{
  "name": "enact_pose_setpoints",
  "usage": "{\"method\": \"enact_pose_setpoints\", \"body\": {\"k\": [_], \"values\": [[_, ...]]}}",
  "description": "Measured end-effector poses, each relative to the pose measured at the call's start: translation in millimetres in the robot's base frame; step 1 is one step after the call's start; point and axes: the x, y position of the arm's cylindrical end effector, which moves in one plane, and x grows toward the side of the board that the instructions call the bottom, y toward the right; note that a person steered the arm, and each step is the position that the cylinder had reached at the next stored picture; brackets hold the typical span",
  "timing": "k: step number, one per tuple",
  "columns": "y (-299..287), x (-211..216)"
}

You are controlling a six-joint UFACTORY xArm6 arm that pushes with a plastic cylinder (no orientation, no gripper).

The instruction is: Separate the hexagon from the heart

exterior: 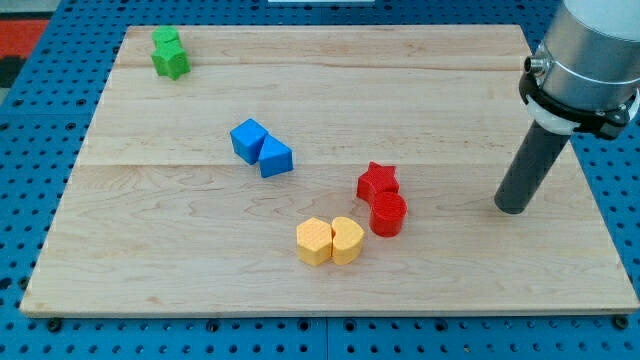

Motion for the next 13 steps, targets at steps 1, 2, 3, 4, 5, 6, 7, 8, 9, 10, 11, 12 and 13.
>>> {"method": "enact_pose_setpoints", "body": {"k": [1,2,3,4,5,6,7,8,9,10,11,12,13], "values": [[0.0,0.0],[-2.0,6.1],[-29.0,41.4],[-88.7,51.8],[-95.4,71.7],[-133.5,71.7],[-191.8,67.8],[-177.5,60.1],[-184.2,60.1],[-230.7,41.7],[-238.5,36.9],[-226.3,58.1],[-263.2,67.5]]}}
